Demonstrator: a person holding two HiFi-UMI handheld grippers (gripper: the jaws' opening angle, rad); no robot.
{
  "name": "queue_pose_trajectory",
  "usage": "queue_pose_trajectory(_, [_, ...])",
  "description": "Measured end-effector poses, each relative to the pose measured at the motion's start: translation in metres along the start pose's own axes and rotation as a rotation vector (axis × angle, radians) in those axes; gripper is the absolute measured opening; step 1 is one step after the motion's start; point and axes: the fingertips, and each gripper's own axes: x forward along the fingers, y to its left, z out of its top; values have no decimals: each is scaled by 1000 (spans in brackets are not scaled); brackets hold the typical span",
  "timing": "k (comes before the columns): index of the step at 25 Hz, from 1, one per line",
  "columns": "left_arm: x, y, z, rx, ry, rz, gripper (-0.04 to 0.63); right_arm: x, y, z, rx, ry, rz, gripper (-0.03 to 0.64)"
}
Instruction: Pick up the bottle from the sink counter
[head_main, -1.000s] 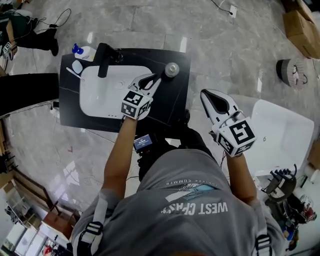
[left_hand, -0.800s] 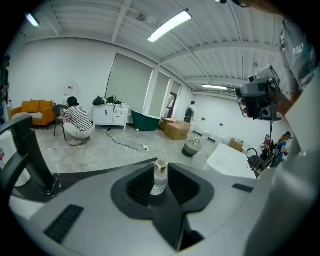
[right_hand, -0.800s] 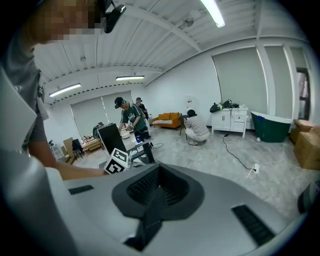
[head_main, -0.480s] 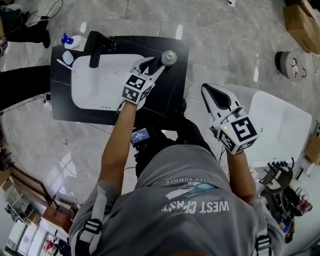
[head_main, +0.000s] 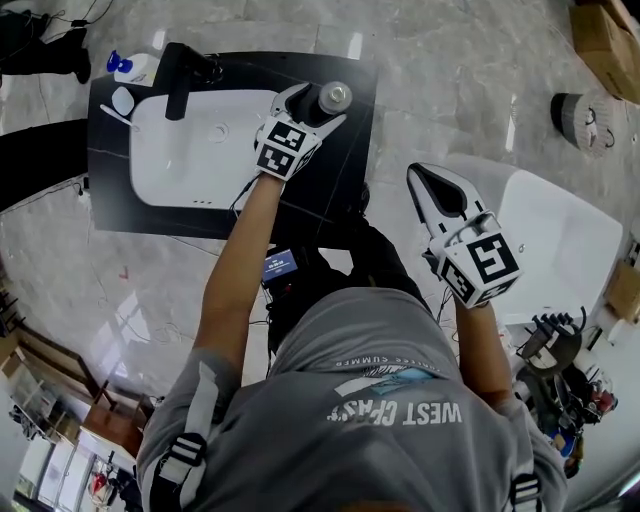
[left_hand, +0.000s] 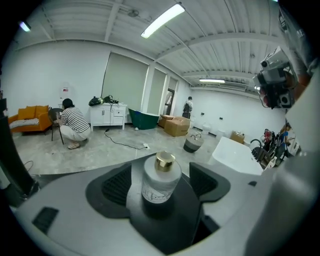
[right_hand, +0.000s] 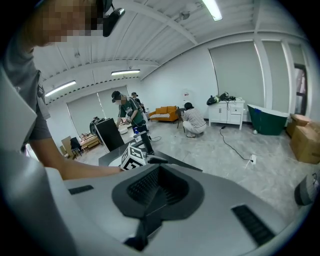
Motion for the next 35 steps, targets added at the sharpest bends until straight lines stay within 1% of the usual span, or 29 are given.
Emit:
queue_pose_trajectory(6, [20,0,0,31,-10,-2,386,2,-2,-10,12,18,-2,2])
queue_pose_trajectory(12, [43,-1,-3,68,4,0,393,1,-7,-19,22,36,-7,2])
queue_pose_trajectory(17, [57,3,-5,66,-6,18,393,0,-12,-24,28,48,-10,2])
queue_pose_trajectory(20, [63,2,-8,54,-6,9,393,-1,-17,-26,32,51,-13,2])
queue_pose_trajectory(22, [68,1,-12,61,2,2,386,-2,-20,-27,36,53,-17,2])
queue_pose_trajectory(24, [71,1,-15,87,5,7,358,-3,-24,-28,40,56,-24,2])
queue_pose_trajectory(27, [71,0,-10,112,5,15,350,-8,-30,-26,41,51,-31,2])
queue_pose_trajectory(29, [70,-1,-9,104,19,16,347,-10,-31,-23,37,43,-26,2])
queue_pose_trajectory(31, [65,-1,-8,72,28,15,345,-12,-31,-21,35,34,-22,2])
queue_pose_trajectory(35, [53,-3,3,54,1,14,344,-13,-32,-15,28,16,-22,2])
